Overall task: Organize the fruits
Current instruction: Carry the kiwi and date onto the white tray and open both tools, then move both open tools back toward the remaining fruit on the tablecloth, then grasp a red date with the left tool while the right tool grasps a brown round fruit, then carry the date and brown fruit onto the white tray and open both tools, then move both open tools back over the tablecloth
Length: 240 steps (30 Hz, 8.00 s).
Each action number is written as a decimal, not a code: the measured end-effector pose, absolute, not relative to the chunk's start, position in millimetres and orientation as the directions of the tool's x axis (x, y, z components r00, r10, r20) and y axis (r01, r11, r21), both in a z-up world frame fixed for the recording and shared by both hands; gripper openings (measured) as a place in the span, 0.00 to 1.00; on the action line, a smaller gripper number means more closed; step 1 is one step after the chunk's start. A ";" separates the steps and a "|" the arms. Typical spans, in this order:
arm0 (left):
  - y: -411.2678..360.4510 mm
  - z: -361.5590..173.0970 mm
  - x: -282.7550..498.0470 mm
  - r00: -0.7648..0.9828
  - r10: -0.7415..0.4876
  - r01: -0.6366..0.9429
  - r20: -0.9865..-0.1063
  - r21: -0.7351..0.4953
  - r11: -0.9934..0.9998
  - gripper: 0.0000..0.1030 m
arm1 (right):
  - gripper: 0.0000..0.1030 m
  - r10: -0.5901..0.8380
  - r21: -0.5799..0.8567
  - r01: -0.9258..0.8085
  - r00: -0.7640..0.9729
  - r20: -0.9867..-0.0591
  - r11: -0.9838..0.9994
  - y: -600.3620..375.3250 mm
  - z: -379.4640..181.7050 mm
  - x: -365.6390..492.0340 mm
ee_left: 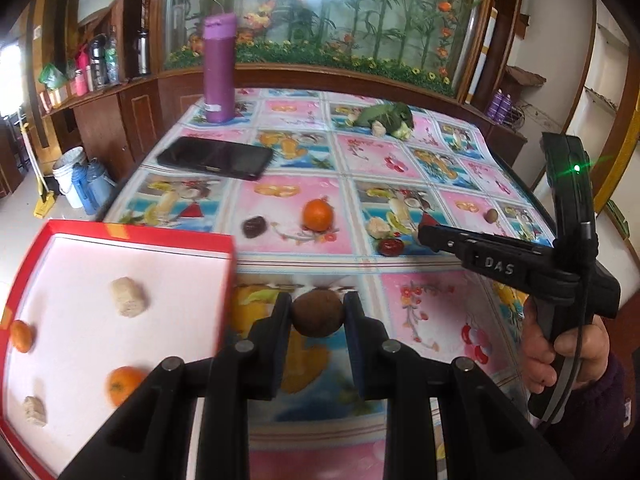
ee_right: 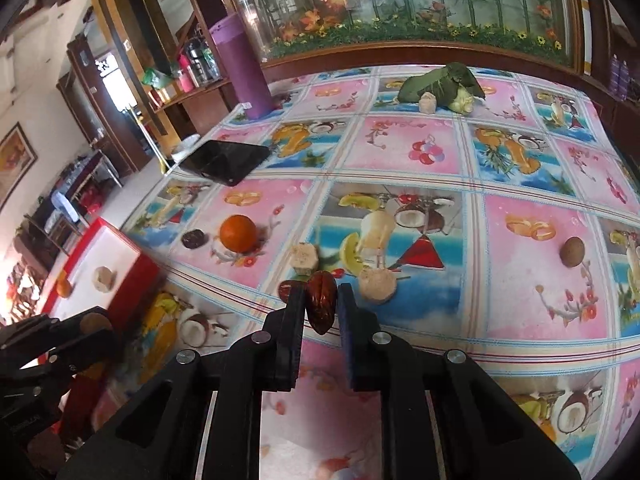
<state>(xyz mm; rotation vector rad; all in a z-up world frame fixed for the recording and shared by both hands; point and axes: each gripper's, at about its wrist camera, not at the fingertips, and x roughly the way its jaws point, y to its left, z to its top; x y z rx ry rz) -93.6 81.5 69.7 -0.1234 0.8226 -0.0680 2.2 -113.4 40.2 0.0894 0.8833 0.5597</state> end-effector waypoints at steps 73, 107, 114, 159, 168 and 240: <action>183.1 64.1 -113.9 0.586 0.241 -0.291 -0.773 0.076 0.954 0.75 | 0.26 0.681 0.472 -0.518 0.353 -0.642 0.713 -40.3 66.6 1.8; 1.3 46.2 -13.5 0.556 0.037 0.076 -0.830 0.096 0.993 0.76 | 0.27 0.403 0.489 0.012 0.547 -0.733 0.872 -301.6 36.4 88.7; -8.9 34.6 -4.2 0.549 0.010 0.099 -0.836 0.076 0.992 0.76 | 0.27 0.289 0.353 0.017 0.536 -0.793 0.936 -286.1 27.0 88.3; 83.7 103.4 -117.8 0.742 0.024 -0.028 -0.669 0.004 1.000 0.30 | 0.21 0.296 0.307 -0.107 0.677 -0.674 0.946 -234.7 48.0 58.8; 203.0 86.4 -180.7 0.672 0.239 -0.293 -0.701 0.046 0.955 0.30 | 0.21 0.613 0.461 -0.407 0.576 -0.541 0.788 -110.5 70.5 -14.1; 218.0 63.8 -151.0 0.602 0.142 -0.180 -0.786 0.040 0.983 0.74 | 0.28 0.644 0.388 -0.587 0.321 -0.694 0.710 -37.2 47.3 -74.5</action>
